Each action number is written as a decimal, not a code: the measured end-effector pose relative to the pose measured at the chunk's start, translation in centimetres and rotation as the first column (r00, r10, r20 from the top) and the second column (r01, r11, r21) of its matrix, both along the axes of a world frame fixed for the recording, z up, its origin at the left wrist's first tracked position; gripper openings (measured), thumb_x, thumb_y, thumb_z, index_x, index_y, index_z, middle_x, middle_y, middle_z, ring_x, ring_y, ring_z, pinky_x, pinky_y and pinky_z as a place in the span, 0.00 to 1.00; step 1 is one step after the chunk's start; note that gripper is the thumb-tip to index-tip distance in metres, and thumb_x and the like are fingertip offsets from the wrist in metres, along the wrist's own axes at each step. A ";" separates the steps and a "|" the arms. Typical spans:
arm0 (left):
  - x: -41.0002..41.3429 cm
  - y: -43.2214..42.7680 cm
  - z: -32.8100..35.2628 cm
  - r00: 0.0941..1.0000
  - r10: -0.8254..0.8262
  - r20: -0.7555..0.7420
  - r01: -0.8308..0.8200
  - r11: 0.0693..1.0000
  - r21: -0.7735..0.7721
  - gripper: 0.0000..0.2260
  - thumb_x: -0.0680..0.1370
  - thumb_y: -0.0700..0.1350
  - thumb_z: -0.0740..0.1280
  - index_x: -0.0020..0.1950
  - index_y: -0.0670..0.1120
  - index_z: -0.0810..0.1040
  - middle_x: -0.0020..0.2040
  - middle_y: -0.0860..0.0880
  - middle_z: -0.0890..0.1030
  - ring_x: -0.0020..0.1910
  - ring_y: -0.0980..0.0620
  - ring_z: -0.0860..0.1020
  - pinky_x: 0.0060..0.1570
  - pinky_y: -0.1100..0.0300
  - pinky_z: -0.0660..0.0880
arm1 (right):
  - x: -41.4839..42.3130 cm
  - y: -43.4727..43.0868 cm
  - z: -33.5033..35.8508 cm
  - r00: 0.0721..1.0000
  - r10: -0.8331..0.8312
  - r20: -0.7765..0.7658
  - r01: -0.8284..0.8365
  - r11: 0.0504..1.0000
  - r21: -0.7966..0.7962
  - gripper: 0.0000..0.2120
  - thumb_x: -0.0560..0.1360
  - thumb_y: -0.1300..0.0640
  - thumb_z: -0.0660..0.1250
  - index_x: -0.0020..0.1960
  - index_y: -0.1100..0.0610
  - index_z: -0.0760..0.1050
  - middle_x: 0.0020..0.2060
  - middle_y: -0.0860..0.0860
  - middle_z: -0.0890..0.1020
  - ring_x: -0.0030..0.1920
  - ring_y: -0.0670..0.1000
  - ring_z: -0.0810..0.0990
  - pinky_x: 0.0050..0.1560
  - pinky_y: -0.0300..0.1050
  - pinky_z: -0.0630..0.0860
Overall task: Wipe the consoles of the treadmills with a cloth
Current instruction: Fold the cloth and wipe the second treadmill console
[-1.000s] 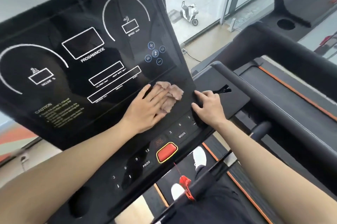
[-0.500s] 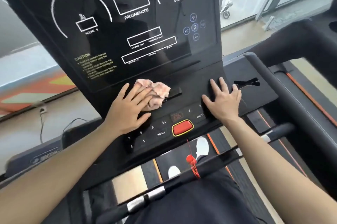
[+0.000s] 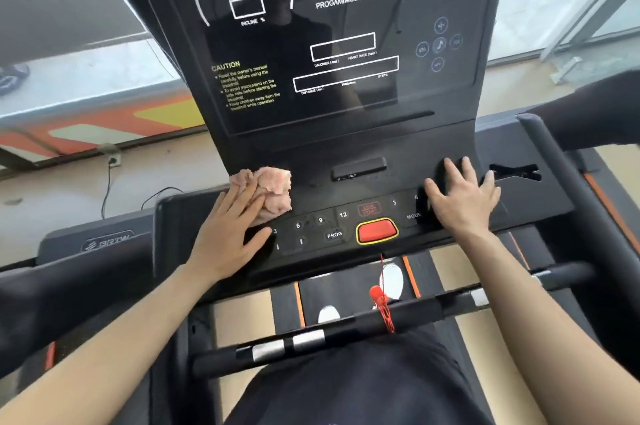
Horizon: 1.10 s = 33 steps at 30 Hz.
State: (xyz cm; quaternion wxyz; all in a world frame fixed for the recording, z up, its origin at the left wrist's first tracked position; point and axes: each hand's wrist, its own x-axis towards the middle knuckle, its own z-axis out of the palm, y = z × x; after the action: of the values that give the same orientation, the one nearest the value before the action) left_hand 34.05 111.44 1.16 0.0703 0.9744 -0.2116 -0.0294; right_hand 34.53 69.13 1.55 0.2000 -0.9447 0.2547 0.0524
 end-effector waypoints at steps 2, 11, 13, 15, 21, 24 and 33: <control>-0.7 -0.4 0.2 0.999 0.042 -0.028 -0.047 0.978 -0.204 0.30 0.81 0.60 0.58 0.81 0.50 0.63 0.85 0.52 0.55 0.84 0.51 0.50 0.82 0.50 0.54 | -1.0 1.9 0.2 0.986 0.066 0.153 -0.066 0.998 -0.008 0.26 0.77 0.41 0.60 0.71 0.52 0.74 0.76 0.55 0.69 0.78 0.64 0.60 0.76 0.66 0.54; -6.4 -2.7 -1.2 0.841 0.541 0.005 -0.443 0.695 -0.567 0.19 0.77 0.47 0.66 0.65 0.41 0.79 0.63 0.44 0.80 0.63 0.44 0.76 0.66 0.49 0.74 | -3.2 17.9 0.7 0.530 0.784 0.322 -0.793 0.593 -0.138 0.25 0.79 0.47 0.63 0.74 0.53 0.71 0.77 0.54 0.68 0.78 0.58 0.63 0.76 0.58 0.63; -7.7 -3.3 -1.6 0.809 0.585 -0.059 -0.497 0.627 -0.600 0.19 0.76 0.46 0.66 0.65 0.41 0.79 0.62 0.45 0.80 0.62 0.46 0.77 0.65 0.50 0.75 | -2.0 20.5 0.3 0.417 0.880 0.225 -0.866 0.460 -0.196 0.28 0.81 0.45 0.61 0.78 0.51 0.63 0.80 0.52 0.63 0.81 0.57 0.56 0.80 0.57 0.55; -8.6 -3.9 -2.0 0.805 0.589 -0.073 -0.502 0.611 -0.611 0.18 0.76 0.48 0.65 0.63 0.42 0.80 0.62 0.46 0.80 0.62 0.47 0.78 0.65 0.51 0.75 | -0.4 22.2 -0.4 0.310 0.944 0.115 -0.902 0.330 -0.280 0.28 0.82 0.43 0.56 0.80 0.50 0.60 0.81 0.51 0.60 0.82 0.58 0.52 0.81 0.59 0.50; -9.6 -5.9 -2.1 0.795 0.598 -0.098 -0.556 0.655 -0.512 0.24 0.74 0.55 0.67 0.64 0.42 0.79 0.68 0.45 0.77 0.67 0.45 0.76 0.67 0.46 0.75 | 2.1 19.0 -0.9 0.276 0.958 -0.083 -0.890 0.222 -0.398 0.28 0.84 0.38 0.47 0.82 0.46 0.55 0.82 0.49 0.57 0.82 0.57 0.49 0.81 0.61 0.46; -9.9 -6.7 -2.3 0.789 0.609 -0.078 -0.577 0.693 -0.431 0.30 0.71 0.61 0.69 0.65 0.41 0.76 0.70 0.43 0.74 0.68 0.42 0.74 0.68 0.42 0.75 | 2.3 15.3 -0.5 0.349 0.933 -0.090 -0.861 0.281 -0.424 0.28 0.84 0.38 0.48 0.82 0.45 0.55 0.82 0.49 0.57 0.82 0.56 0.50 0.81 0.61 0.47; -9.9 -8.6 -2.9 0.766 0.642 -0.024 -0.615 0.722 -0.317 0.35 0.70 0.62 0.73 0.66 0.37 0.73 0.71 0.37 0.71 0.75 0.36 0.68 0.79 0.38 0.57 | 2.6 8.3 0.2 0.482 0.871 -0.097 -0.807 0.398 -0.436 0.26 0.83 0.39 0.49 0.79 0.43 0.62 0.81 0.50 0.60 0.81 0.57 0.58 0.80 0.61 0.50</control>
State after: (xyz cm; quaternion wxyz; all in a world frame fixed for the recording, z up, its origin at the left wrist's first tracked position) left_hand 24.13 102.83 -1.73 0.2169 0.9652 0.1267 0.0720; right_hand 37.17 77.39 1.76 -0.0468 -0.9624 -0.2668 0.0197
